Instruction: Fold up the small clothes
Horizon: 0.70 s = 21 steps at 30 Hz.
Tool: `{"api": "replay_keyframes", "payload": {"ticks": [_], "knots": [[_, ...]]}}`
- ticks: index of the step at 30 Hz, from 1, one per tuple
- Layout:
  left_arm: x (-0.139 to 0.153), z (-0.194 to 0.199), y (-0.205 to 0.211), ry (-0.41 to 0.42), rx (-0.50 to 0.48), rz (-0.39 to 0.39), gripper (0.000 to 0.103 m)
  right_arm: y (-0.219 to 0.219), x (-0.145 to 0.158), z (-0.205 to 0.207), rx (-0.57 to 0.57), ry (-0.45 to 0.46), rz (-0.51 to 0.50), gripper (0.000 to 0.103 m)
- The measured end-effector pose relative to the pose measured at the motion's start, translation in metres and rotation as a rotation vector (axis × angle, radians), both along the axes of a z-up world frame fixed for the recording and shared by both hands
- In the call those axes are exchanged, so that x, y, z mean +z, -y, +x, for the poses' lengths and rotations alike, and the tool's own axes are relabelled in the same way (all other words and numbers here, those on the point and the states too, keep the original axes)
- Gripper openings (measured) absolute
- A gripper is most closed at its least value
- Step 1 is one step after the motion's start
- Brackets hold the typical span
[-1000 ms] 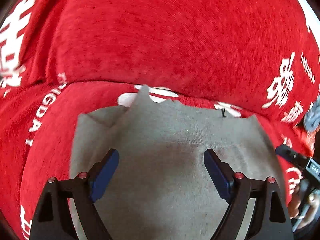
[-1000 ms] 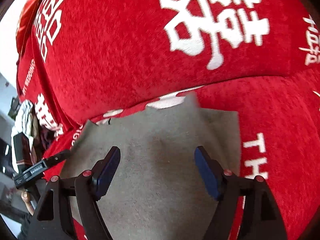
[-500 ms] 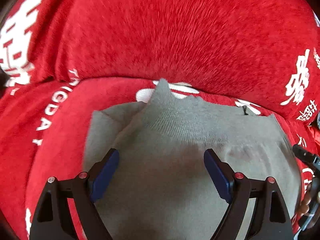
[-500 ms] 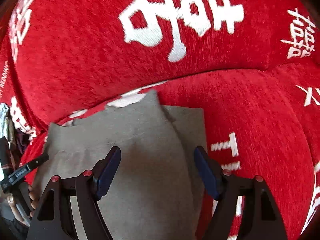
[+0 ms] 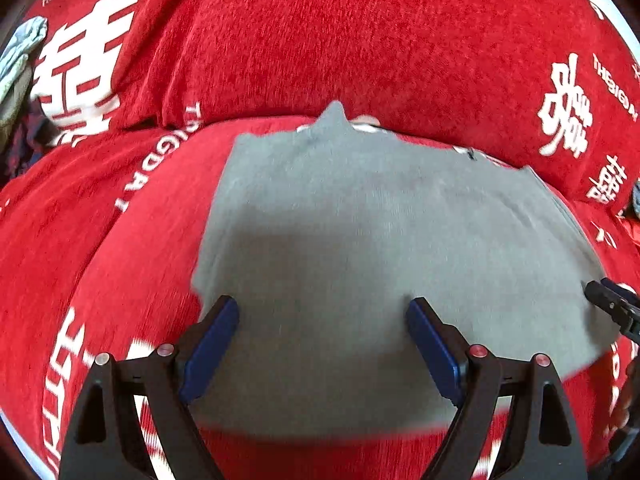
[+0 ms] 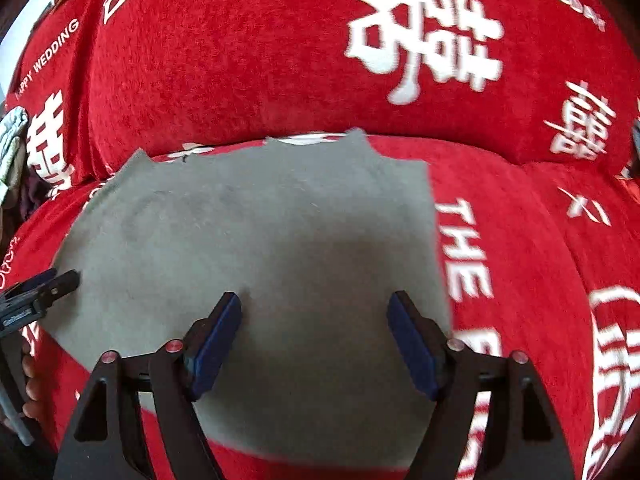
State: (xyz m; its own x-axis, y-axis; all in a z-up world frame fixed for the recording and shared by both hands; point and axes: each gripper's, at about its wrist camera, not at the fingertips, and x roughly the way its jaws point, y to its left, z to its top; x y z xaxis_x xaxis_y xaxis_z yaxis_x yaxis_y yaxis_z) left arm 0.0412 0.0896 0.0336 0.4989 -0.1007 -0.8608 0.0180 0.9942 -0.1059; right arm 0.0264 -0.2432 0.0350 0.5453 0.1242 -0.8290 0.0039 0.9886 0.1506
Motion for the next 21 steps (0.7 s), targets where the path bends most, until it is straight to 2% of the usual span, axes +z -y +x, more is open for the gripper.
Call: {"api": "replay_keyframes", "payload": {"ticks": [2,4,7,10,12,14,16,18,21], "knots": [[0.007,-0.015,-0.005,0.007,0.003,-0.007,0.087,0.008,-0.005,-0.010,0.000,-0.026,0.018,0.080],[0.015,-0.027,-0.012,0.023,0.014,-0.028,0.087,0.005,0.000,-0.027,0.027,-0.006,-0.013,0.080],[0.024,-0.038,-0.033,0.040,0.080,-0.065,0.087,0.002,0.012,-0.038,0.024,0.007,-0.004,0.081],[0.017,-0.032,-0.056,-0.007,0.154,-0.113,0.087,-0.001,0.024,-0.042,0.008,0.031,0.042,0.081],[0.008,-0.024,-0.066,-0.049,0.173,-0.187,0.087,-0.005,0.030,-0.044,0.010,0.041,0.062,0.081],[-0.001,-0.016,-0.070,-0.081,0.172,-0.243,0.087,-0.012,0.032,-0.043,0.021,0.041,0.072,0.081],[-0.002,-0.007,-0.063,-0.061,0.148,-0.219,0.087,-0.021,0.031,-0.041,0.035,0.037,0.068,0.081],[-0.006,0.002,-0.056,-0.055,0.112,-0.235,0.099,-0.033,0.032,-0.038,0.058,0.031,0.055,0.081],[-0.009,0.010,-0.049,-0.024,0.077,-0.275,0.102,-0.051,0.034,-0.028,0.094,0.019,0.054,0.081]]}}
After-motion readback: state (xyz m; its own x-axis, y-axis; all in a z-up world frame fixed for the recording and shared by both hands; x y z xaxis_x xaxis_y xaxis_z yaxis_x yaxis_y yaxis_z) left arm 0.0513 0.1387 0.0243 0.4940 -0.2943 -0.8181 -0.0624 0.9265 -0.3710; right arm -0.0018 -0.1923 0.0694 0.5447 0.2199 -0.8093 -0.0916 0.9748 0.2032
